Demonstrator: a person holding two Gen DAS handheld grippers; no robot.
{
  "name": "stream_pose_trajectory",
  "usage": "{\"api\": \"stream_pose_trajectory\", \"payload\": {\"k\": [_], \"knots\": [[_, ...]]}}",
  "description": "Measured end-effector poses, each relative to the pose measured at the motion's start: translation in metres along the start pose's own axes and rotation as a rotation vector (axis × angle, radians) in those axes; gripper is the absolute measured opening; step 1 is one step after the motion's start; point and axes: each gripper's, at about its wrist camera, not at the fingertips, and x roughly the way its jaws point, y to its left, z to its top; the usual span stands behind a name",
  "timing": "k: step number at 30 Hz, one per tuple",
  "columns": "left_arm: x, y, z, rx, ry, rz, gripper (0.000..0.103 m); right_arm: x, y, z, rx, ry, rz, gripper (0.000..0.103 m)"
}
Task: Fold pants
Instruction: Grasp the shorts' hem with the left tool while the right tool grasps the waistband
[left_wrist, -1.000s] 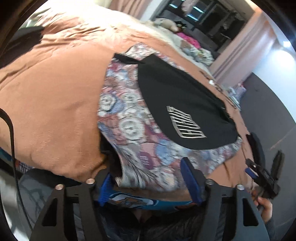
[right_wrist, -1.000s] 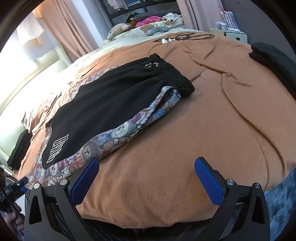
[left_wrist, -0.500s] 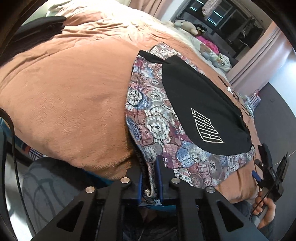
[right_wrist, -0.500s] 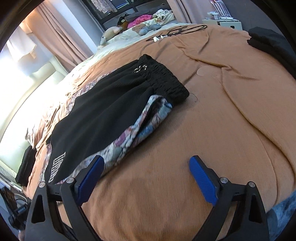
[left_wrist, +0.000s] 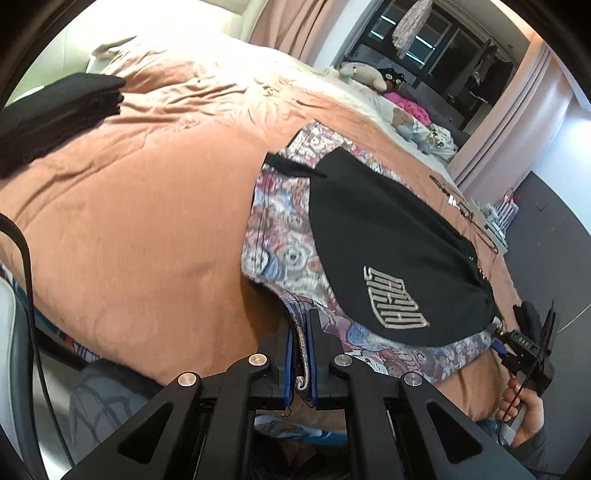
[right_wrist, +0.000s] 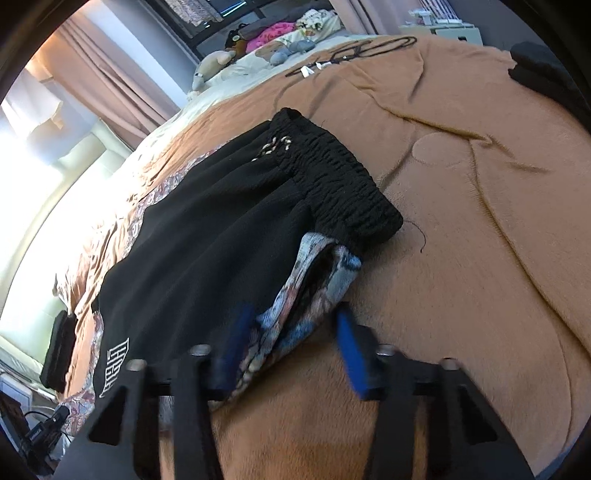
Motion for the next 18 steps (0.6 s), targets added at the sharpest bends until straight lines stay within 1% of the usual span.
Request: {"api": "stream_pose_trajectory", "payload": {"k": [1,3,6,8,18], "knots": [[-0.001,-0.002,0.003,0.003,-0.008,-0.001,0.007,0.0,0.0,0.002,0.0,0.002,0.001,0.025],[-0.005,-0.009,0.013,0.013,-0.033,-0.012,0.006,-0.002,0.002,0.006,-0.012,-0.004,0.001,0.012],[-0.011,-0.019,0.031,0.031,-0.077,-0.028,0.006,-0.01,0.005,0.01,-0.02,-0.024,0.015,0.007],[-0.013,-0.026,0.047,0.042,-0.108,-0.034,0.006,-0.014,0.007,0.013,-0.027,-0.042,0.02,0.006],[-0.015,-0.054,0.109,0.088,-0.202,-0.06,0.006,-0.023,0.019,0.03,-0.053,-0.107,0.048,0.004]]}}
